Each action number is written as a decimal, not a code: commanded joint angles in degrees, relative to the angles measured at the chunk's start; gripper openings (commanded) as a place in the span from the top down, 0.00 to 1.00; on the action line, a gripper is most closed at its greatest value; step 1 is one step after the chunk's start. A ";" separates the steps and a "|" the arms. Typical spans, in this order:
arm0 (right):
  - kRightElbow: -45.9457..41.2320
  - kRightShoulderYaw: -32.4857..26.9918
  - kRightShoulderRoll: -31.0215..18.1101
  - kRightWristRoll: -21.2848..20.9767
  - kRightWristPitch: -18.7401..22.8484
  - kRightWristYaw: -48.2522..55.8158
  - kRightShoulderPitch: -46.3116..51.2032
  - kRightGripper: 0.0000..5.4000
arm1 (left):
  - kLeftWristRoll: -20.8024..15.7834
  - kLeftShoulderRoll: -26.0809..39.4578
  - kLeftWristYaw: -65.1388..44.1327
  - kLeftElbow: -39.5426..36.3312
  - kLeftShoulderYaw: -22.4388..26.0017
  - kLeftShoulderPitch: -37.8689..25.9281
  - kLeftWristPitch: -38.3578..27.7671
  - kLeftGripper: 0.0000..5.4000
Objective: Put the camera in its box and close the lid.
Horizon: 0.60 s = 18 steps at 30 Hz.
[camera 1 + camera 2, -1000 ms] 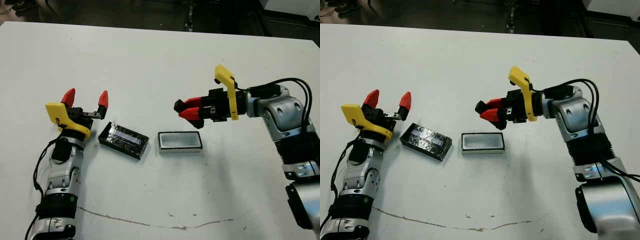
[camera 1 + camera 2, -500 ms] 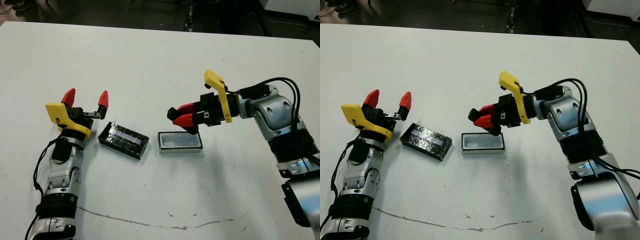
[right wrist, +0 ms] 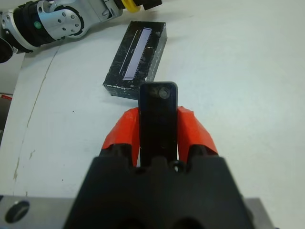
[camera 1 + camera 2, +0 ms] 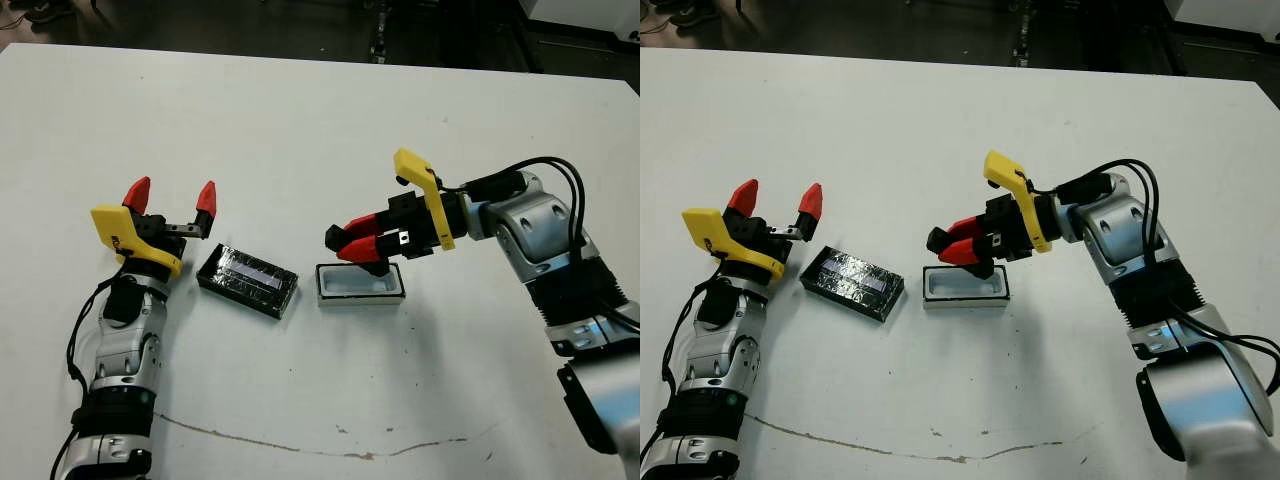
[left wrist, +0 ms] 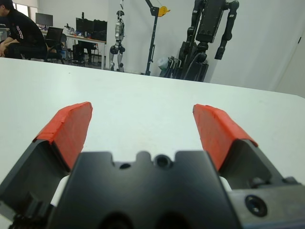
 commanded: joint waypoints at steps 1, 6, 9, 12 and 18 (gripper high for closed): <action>-0.76 0.41 -0.28 -0.47 -0.03 -0.19 0.87 0.69 | 0.28 -0.31 -0.23 1.27 0.07 0.71 -0.59 0.00; -1.01 0.70 -0.55 -0.46 -0.71 0.11 1.68 0.69 | 0.54 -0.29 -0.01 1.11 0.00 0.89 -0.77 0.00; -0.99 0.86 -0.62 -0.73 -2.08 0.35 2.09 0.69 | 0.25 -0.34 -0.32 1.25 0.05 0.90 -0.93 0.00; -1.10 1.13 -0.78 -1.30 -3.58 0.43 2.41 0.69 | 0.35 -0.33 -0.12 1.00 -0.01 0.96 -0.76 0.00; -0.86 1.32 -0.64 -1.53 -3.43 0.47 2.89 0.69 | 0.12 -0.31 -0.21 0.87 0.11 1.06 -0.68 0.00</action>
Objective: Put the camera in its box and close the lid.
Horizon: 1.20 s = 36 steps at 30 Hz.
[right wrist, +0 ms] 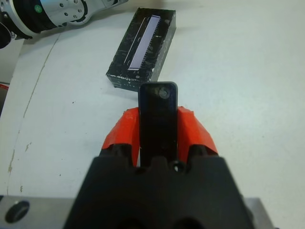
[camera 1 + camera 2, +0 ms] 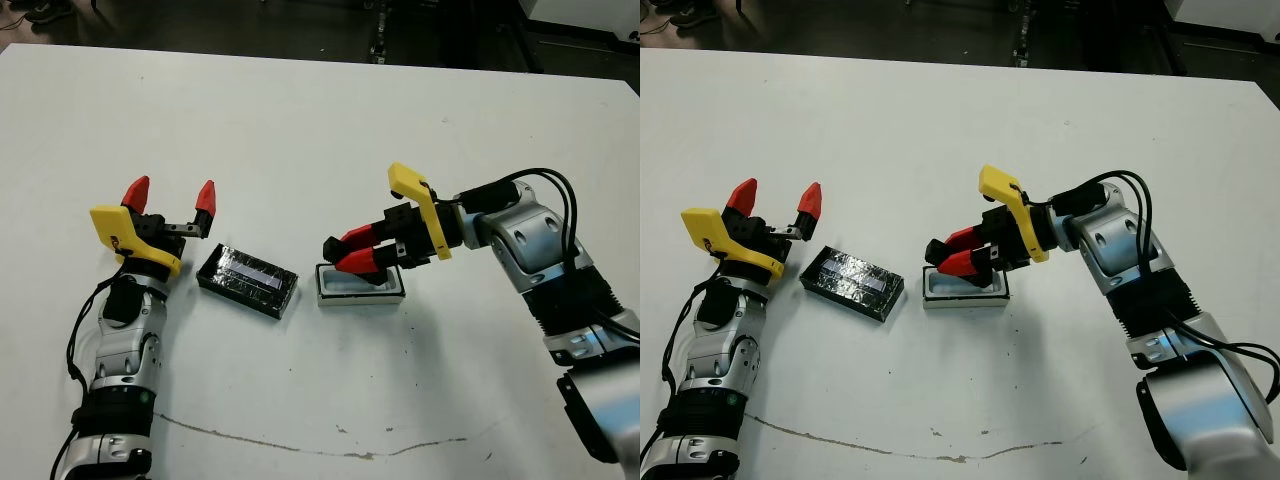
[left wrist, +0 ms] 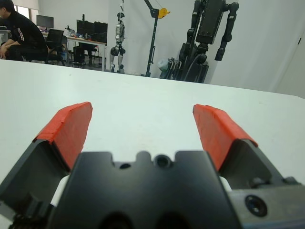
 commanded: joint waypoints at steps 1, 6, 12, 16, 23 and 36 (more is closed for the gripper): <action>-0.04 0.33 -0.68 -0.69 -0.76 0.29 0.85 0.69 | 0.07 -0.32 -0.20 0.80 0.12 1.10 -0.12 0.00; -0.18 0.45 -1.02 -1.14 -2.02 0.39 1.49 0.69 | 0.30 -0.31 -0.10 0.71 0.05 1.22 -0.35 0.00; 0.16 0.57 -1.30 -1.30 -2.25 1.08 1.82 0.69 | 0.71 -0.19 0.08 0.26 -0.14 1.54 -0.32 0.00; -0.01 0.55 -1.44 -1.67 -2.49 0.99 2.19 0.69 | 0.59 -0.26 0.00 0.30 -0.06 1.57 -0.47 0.00; -0.23 0.85 -1.93 -2.62 -3.02 1.25 2.60 0.69 | 0.24 -0.48 -0.21 0.33 -0.06 1.64 -0.31 0.00; 2.03 1.41 -2.50 -4.71 -5.99 1.75 3.05 0.69 | 0.25 -0.74 -0.02 -1.01 -0.07 2.24 -0.19 0.00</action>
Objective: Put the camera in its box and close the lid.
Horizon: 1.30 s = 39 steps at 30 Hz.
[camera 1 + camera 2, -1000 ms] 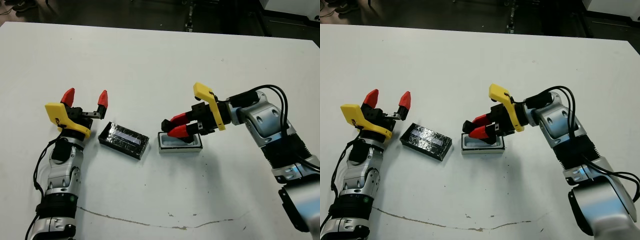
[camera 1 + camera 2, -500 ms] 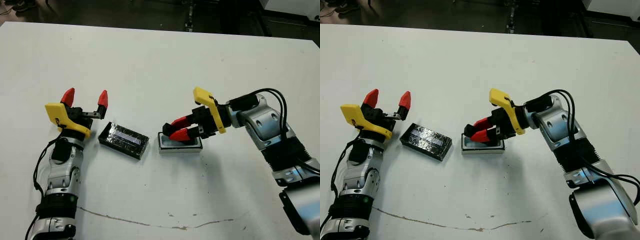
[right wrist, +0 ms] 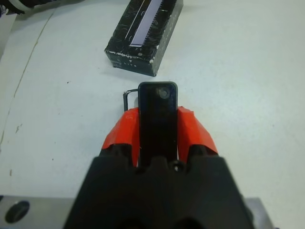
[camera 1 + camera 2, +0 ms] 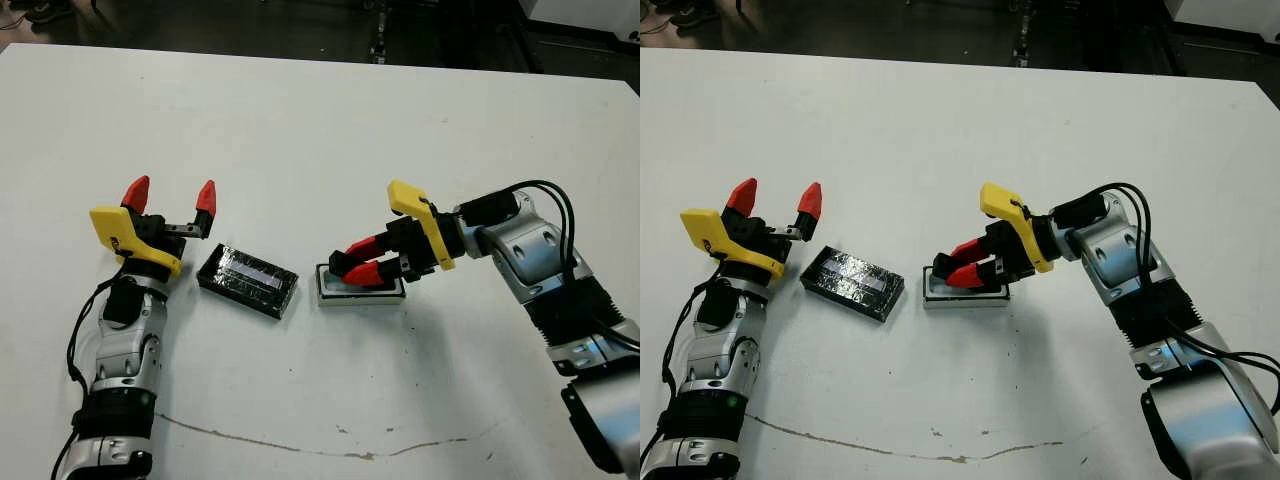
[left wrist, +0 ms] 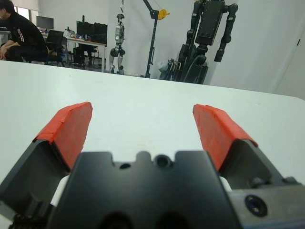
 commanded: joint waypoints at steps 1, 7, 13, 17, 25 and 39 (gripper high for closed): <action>1.53 0.68 -1.75 -1.71 -0.97 0.24 0.86 0.69 | 0.18 -0.30 -0.11 0.09 -0.03 1.71 -0.09 0.00; 2.01 1.11 -2.18 -2.84 -2.07 0.33 0.62 0.69 | 0.14 -0.42 -0.13 -0.37 -0.02 1.76 0.06 0.00; 3.34 1.10 -2.38 -3.32 -3.99 0.64 0.48 0.69 | 0.13 -0.48 -0.37 -0.17 -0.02 1.61 -0.27 0.00; 3.86 1.28 -2.72 -3.83 -4.04 0.42 0.34 0.69 | -0.14 -0.60 -0.48 -0.23 0.00 1.56 -0.02 0.00; 4.66 2.37 -3.76 -4.97 -5.18 1.83 -0.49 0.69 | 0.24 -0.72 -0.11 -0.44 -0.12 1.43 0.06 0.00; 4.93 4.15 -3.60 -6.21 -4.19 3.80 -2.23 0.48 | 0.48 -0.62 -0.17 -0.30 -0.05 1.60 -0.16 0.00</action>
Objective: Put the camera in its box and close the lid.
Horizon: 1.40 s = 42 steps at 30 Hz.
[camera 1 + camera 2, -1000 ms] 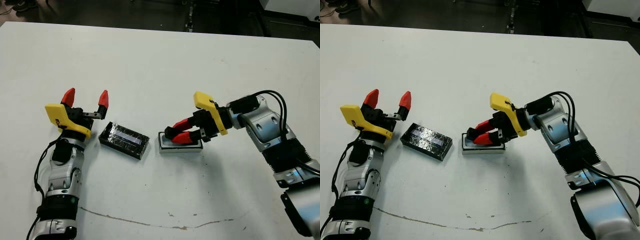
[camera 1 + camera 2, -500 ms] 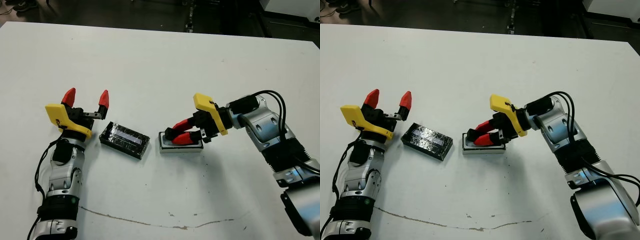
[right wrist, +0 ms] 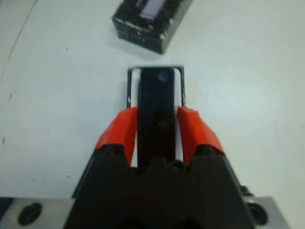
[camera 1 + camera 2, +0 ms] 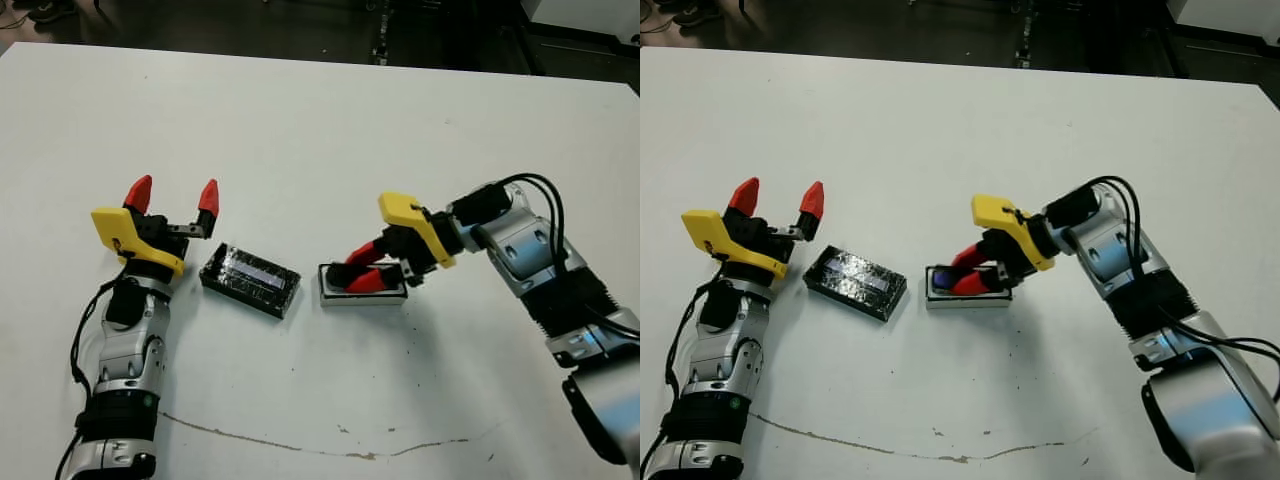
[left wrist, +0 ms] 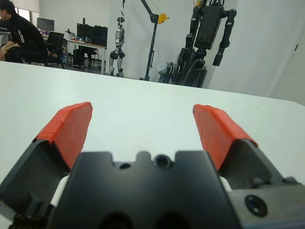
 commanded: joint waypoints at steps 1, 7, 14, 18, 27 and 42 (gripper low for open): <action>1.02 0.45 -1.62 -1.79 1.45 -0.22 1.00 0.46 | 0.43 0.12 -0.08 0.53 -0.03 1.25 -0.13 0.00; -0.85 -0.18 -2.03 -2.23 -0.29 -0.57 1.64 0.29 | 0.41 0.02 0.09 0.42 -0.02 1.34 0.15 0.00; -4.76 -1.07 -3.04 -2.57 -0.15 -1.87 2.76 0.08 | 0.16 0.13 -0.41 0.66 0.00 1.32 0.06 0.00; -6.54 -1.99 -3.68 -1.36 3.07 -1.09 2.11 0.00 | 0.33 0.11 -0.31 0.86 0.03 1.34 -0.22 0.00; -15.45 -14.78 -5.07 8.24 10.76 -5.82 3.63 0.00 | 0.30 0.35 -0.31 0.39 0.06 1.28 0.20 0.00; -42.87 -36.83 7.85 23.04 13.24 -42.15 33.39 0.15 | -0.25 2.05 -1.53 -4.59 0.10 1.97 1.21 0.00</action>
